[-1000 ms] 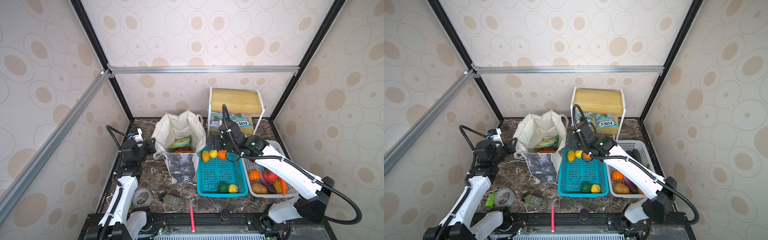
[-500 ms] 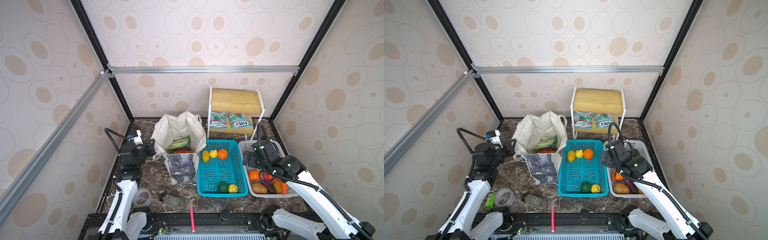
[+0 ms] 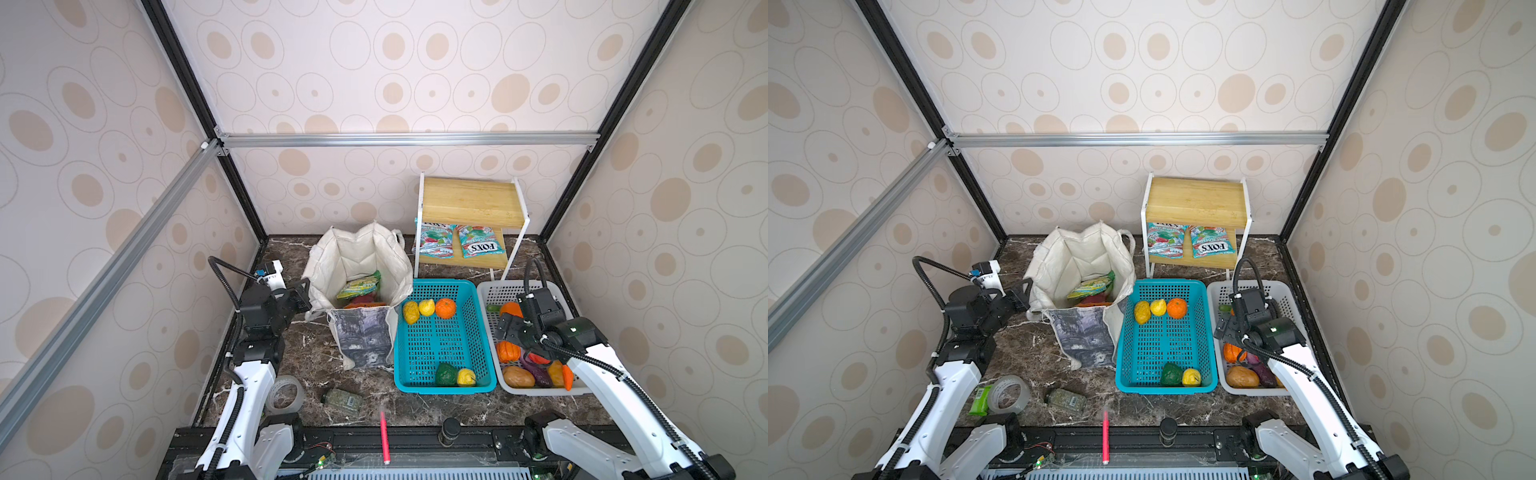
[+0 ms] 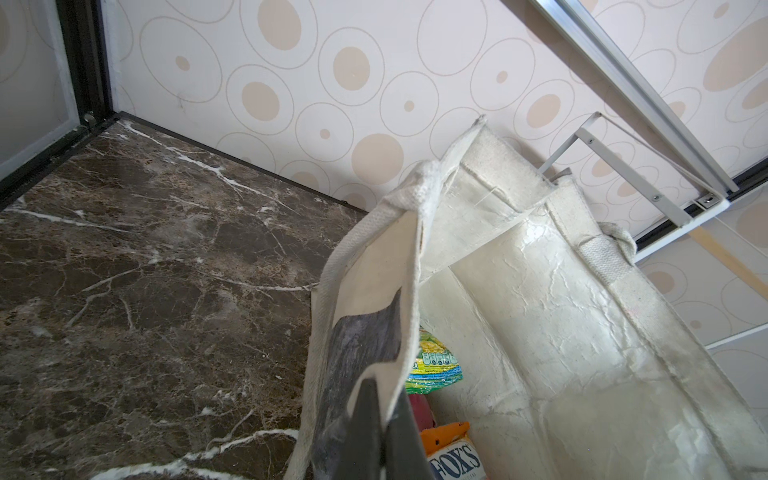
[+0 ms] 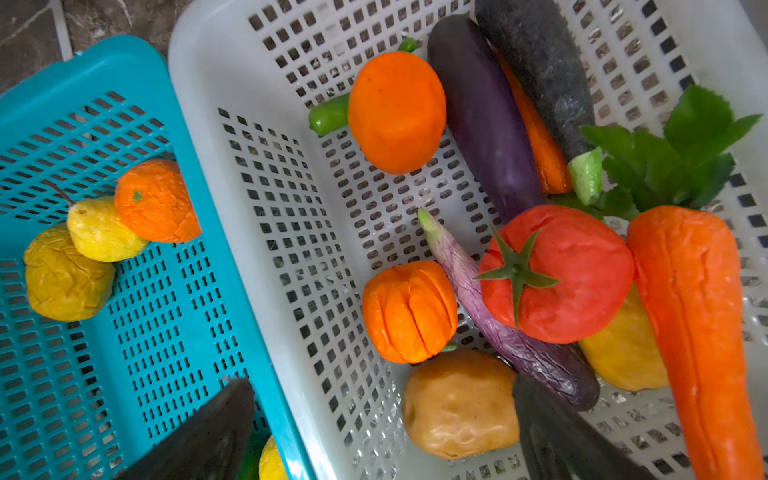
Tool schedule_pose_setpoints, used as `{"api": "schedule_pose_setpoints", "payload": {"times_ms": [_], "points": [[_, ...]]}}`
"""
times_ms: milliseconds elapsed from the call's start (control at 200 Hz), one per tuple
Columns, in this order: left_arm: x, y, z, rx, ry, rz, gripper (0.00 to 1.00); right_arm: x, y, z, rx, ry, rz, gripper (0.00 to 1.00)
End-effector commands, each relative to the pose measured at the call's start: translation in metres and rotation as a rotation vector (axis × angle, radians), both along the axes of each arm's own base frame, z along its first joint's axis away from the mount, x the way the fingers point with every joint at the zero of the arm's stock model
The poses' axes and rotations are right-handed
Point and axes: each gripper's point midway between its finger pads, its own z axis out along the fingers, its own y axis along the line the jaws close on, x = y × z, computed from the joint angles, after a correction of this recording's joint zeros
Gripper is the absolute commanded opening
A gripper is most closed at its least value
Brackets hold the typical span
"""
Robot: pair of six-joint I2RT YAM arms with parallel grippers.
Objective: Place the food into the grocery bag and tie it
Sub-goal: 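Move the right gripper over the white basket and lower onto the orange pepper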
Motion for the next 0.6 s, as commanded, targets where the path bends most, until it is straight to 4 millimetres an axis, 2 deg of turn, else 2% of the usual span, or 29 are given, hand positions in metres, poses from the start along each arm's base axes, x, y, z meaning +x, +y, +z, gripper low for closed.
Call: {"api": "schedule_pose_setpoints", "payload": {"times_ms": [0,55,125,170,260,415,595], "points": [[-0.002,-0.001,0.011,0.012,-0.043,-0.014,0.0,0.0,0.0,-0.002,0.009,0.004,-0.01,1.0],[-0.001,-0.001,0.011,0.01,-0.044,-0.015,0.0,0.001,0.002,0.001,0.014,-0.01,0.012,1.0],[-0.001,-0.002,0.011,0.009,-0.045,-0.017,0.0,0.007,0.022,0.006,0.09,-0.047,0.11,1.0],[-0.002,-0.001,0.012,0.009,-0.046,-0.015,0.0,0.008,0.025,0.008,0.108,-0.063,0.122,1.0],[-0.002,-0.001,0.012,0.012,-0.047,-0.012,0.0,0.007,0.017,0.004,0.07,-0.056,0.102,1.0],[-0.001,-0.001,0.011,0.005,-0.042,-0.016,0.0,-0.005,-0.001,-0.021,-0.006,0.06,0.014,0.99],[-0.002,-0.002,0.011,0.006,-0.046,-0.016,0.0,-0.009,-0.009,-0.041,0.019,0.067,-0.06,0.98]]}}
